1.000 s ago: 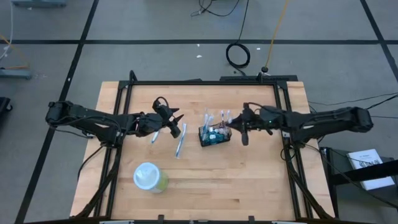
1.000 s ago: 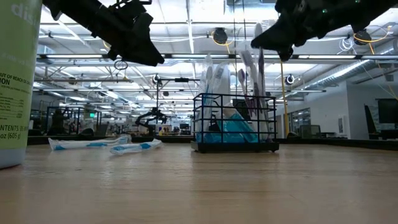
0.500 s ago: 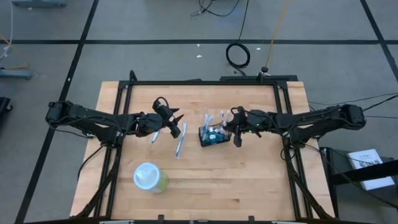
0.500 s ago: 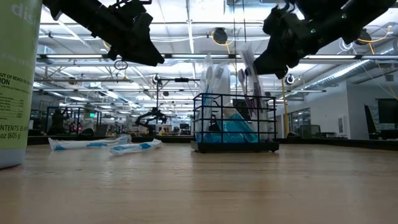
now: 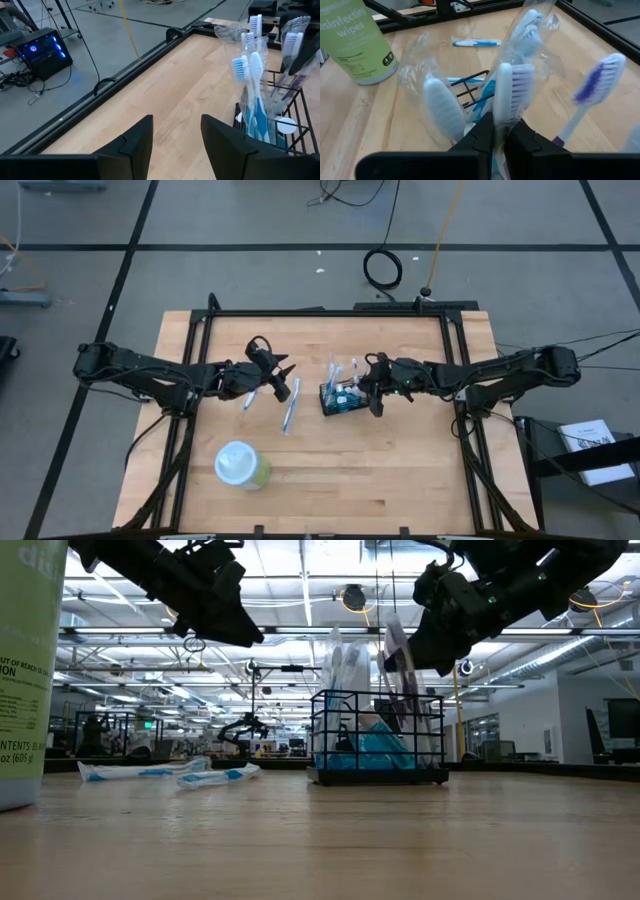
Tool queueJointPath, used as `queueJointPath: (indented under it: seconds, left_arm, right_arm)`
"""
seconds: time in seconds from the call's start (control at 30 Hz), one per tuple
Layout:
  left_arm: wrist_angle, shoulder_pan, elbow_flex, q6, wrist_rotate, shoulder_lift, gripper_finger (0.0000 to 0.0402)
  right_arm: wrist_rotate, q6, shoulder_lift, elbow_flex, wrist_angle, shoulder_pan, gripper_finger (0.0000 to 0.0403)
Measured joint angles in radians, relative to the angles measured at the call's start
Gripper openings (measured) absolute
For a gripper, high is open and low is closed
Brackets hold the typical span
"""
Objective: Pick & Place toothbrushing station
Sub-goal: Put the purple toothbrush into the black mesh organizer, then put the blue toothbrush into the black mesh organizer
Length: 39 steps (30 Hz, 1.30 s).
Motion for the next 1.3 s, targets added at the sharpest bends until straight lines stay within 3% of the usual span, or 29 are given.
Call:
queueJointPath:
  seconds: [0.27,0.83,1.03,1.3]
  left_arm:
    - [-0.004,0.000,0.000,-0.002,0.000,0.000,0.0170]
    - [-0.044,0.000,0.000,-0.038,-0.001,0.000,0.0170]
    - [-0.224,0.002,0.000,-0.187,-0.003,-0.010,0.0170]
    - [-0.544,0.006,0.000,-0.491,0.000,0.003,0.0170]
  right_arm:
    - [-0.002,0.000,-0.005,0.000,-0.005,0.000,0.0049]
    - [-0.003,0.026,-0.177,-0.002,-0.008,0.000,0.0183]
    - [-0.003,0.013,-0.295,-0.002,-0.001,0.000,0.0196]
    - [-0.003,-0.132,-0.478,-0.002,0.018,0.000,0.0193]
